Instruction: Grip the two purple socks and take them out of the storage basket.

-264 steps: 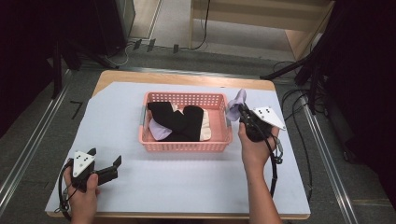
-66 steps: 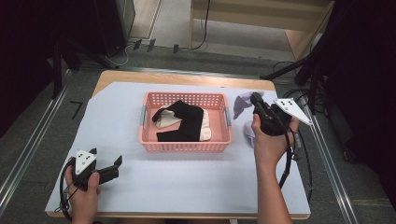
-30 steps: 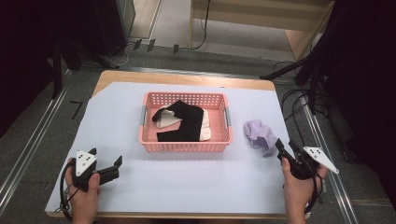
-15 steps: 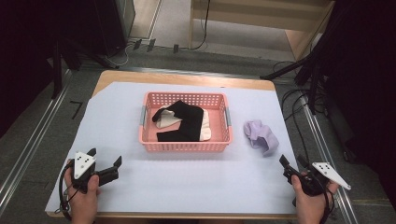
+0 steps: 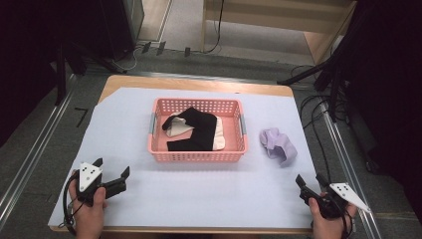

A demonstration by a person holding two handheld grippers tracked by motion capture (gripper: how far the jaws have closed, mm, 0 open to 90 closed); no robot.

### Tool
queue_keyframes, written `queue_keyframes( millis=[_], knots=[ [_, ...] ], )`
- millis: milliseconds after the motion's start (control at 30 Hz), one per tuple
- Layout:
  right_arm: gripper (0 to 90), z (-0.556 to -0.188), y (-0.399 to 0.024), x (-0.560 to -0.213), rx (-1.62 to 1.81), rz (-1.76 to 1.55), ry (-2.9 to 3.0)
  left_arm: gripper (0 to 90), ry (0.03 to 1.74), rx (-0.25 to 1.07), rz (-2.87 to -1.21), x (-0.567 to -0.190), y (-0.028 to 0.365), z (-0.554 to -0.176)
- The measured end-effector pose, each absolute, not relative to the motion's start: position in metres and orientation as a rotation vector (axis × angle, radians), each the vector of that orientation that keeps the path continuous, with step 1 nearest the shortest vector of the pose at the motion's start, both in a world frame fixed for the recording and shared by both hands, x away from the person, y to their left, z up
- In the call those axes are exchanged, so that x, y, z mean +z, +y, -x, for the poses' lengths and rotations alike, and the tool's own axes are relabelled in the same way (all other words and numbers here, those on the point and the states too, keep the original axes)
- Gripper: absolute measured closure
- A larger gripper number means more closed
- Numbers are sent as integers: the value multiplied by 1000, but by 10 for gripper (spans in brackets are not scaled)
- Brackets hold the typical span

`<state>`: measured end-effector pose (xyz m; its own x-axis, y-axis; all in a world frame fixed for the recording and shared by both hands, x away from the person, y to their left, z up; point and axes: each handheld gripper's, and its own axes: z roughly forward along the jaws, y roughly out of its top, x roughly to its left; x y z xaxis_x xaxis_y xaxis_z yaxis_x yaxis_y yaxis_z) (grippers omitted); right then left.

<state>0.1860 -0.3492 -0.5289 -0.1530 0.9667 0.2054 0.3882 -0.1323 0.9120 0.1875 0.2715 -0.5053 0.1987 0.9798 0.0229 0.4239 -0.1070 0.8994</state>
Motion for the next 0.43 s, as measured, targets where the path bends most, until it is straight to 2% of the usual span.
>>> queue_keyframes(
  millis=[100,433],
  knots=[
    [245,-187,-349,-529,1244,-1582,1538,140,1341,867,-1670,-505,271,-188],
    [245,-186,-350,-530,1253,-1591,1521,139,1348,863,-1672,-505,273,-188]
  ],
)
